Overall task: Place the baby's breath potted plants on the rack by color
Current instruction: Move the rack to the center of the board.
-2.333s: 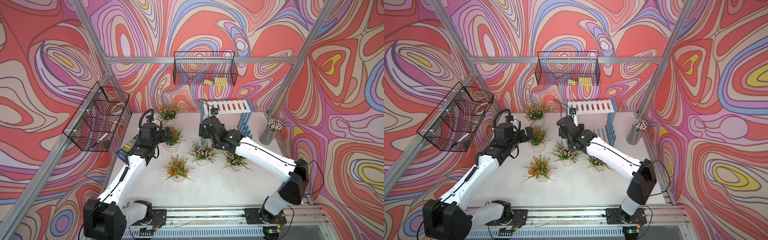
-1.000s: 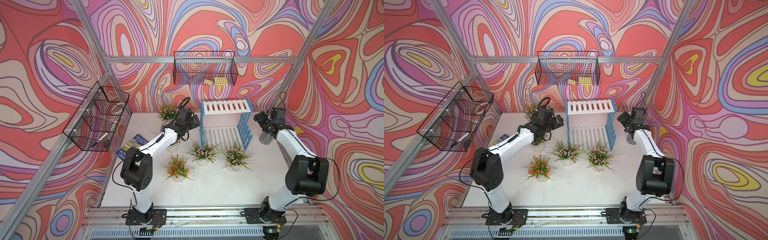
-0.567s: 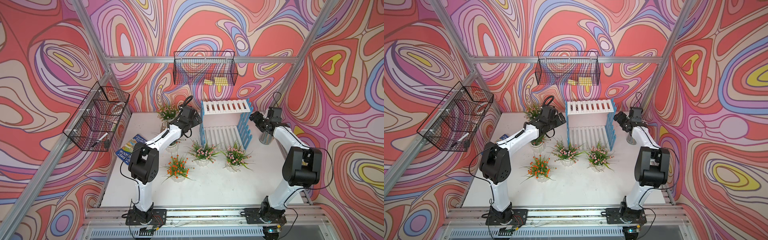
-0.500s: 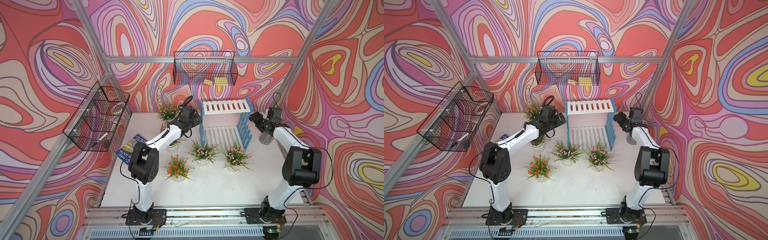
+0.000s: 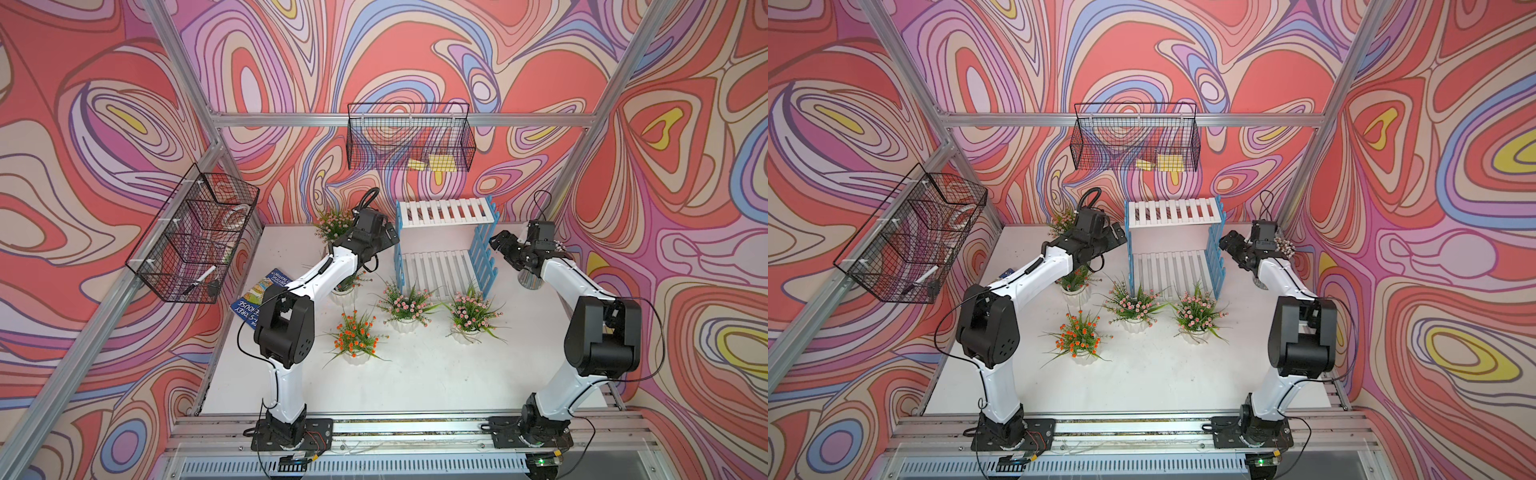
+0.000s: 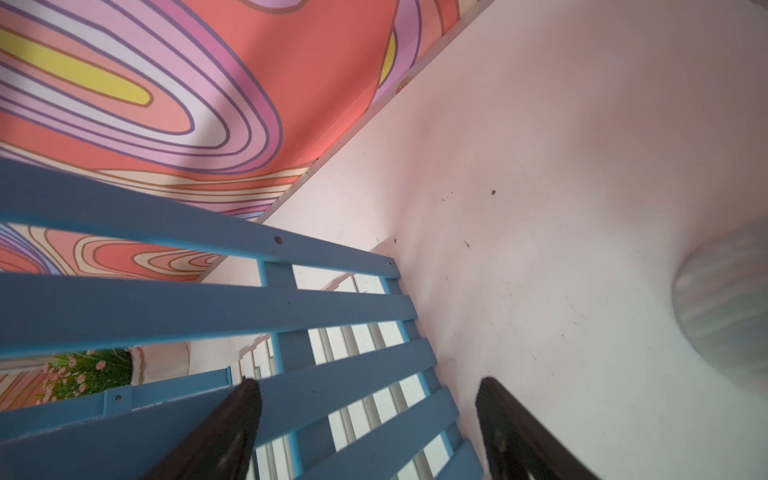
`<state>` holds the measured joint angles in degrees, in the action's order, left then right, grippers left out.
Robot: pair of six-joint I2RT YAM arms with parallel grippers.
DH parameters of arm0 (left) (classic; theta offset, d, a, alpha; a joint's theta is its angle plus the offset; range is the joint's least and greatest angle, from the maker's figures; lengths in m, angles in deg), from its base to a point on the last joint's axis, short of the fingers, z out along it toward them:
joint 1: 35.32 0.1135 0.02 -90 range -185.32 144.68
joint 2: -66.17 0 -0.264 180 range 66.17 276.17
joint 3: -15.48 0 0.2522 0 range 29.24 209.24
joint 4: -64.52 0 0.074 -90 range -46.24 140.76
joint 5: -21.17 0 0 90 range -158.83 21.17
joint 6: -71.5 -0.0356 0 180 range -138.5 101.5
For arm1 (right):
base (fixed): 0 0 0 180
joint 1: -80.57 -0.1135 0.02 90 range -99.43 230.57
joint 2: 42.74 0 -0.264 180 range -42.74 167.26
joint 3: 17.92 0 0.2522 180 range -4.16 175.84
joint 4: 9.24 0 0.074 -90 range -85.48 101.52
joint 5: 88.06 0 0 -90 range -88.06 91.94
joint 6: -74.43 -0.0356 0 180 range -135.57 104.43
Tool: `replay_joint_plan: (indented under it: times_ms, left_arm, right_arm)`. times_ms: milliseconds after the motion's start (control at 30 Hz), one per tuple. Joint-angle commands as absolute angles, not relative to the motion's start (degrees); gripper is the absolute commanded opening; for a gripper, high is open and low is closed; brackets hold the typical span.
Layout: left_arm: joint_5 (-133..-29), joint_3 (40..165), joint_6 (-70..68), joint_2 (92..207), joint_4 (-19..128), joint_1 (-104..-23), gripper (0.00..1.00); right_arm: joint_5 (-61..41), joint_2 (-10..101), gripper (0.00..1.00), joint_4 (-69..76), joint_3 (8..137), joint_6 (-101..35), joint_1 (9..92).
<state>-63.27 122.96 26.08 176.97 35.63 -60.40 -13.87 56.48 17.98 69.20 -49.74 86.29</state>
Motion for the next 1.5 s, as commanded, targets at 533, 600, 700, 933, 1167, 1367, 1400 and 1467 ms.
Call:
replay_joint_plan:
  times_ms: [533,600,700,933,1167,1367,1400,1467]
  left_arm:
    - [-67.2,117.0,24.4,170.8,35.2,-58.2,1.0]
    - [-67.2,116.5,23.5,169.9,35.2,-58.2,1.0]
    - [-67.6,116.4,21.3,168.0,34.3,-58.2,1.0]
    - [-69.6,117.5,14.4,161.9,27.9,-58.0,1.0]
    - [-73.8,115.8,9.8,156.3,19.8,-57.9,1.0]
    - [-73.0,111.1,8.5,148.9,16.6,-57.2,1.0]
    - [-72.9,110.9,8.5,148.4,15.9,-57.1,1.0]
    - [-72.7,110.7,8.4,148.0,14.7,-56.6,1.0]
  right_arm:
    - [-9.9,46.3,0.84,22.7,63.8,-47.6,75.9]
    - [-8.5,45.0,0.84,24.0,64.0,-46.5,74.8]
    - [-6.5,42.4,0.84,26.8,64.4,-44.4,73.5]
    - [-1.2,36.0,0.84,34.2,66.0,-37.9,70.8]
    - [-2.4,30.2,0.84,40.4,68.3,-33.5,66.6]
    - [-3.5,27.3,0.85,44.5,69.6,-32.6,56.4]
    - [-3.4,26.9,0.84,44.6,69.0,-33.3,54.3]
    - [-3.3,25.7,0.84,44.0,66.9,-34.9,50.4]
